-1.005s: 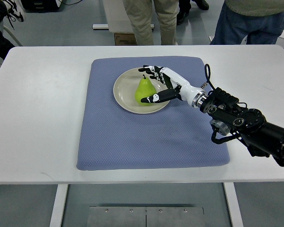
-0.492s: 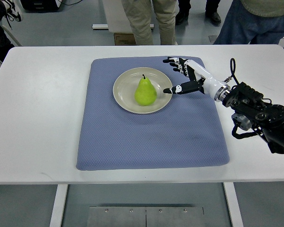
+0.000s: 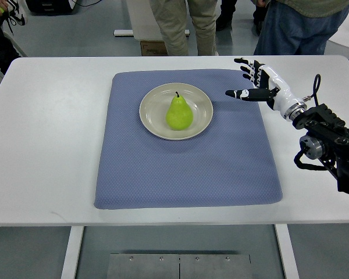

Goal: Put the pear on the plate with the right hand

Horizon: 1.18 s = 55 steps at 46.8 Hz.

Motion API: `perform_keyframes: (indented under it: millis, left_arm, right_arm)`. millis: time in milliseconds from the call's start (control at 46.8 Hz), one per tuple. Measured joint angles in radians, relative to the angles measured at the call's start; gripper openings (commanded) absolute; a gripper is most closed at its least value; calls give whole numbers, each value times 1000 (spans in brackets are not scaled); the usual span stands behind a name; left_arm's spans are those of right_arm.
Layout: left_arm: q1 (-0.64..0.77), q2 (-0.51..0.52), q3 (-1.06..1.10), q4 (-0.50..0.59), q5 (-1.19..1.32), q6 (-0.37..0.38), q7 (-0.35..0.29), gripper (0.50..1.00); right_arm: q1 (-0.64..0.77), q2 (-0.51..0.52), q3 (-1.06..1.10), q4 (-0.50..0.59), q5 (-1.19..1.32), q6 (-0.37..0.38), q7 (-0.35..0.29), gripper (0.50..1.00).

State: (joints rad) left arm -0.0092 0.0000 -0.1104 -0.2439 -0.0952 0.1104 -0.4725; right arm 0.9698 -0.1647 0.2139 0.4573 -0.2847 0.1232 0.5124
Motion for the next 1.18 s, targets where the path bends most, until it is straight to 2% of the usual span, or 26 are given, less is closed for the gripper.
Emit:
perform_keyframes:
  millis: [171, 492, 963, 1176]
  left_arm:
    - [0, 0, 0, 0, 0, 0, 0, 1000]
    - [0, 0, 0, 0, 0, 0, 0, 1000]
    - [0, 0, 0, 0, 0, 0, 0, 1000]
    - [0, 0, 0, 0, 0, 0, 0, 1000]
  right_arm:
    - [-5, 0, 38, -7, 3, -34, -49, 998]
    - [-5, -25, 60, -9, 101, -38, -145, 1000]
    - [-92, -44, 254, -7, 104, -41, -144, 1000]
    - [-119, -35, 270, -4, 104, -40, -142, 1000]
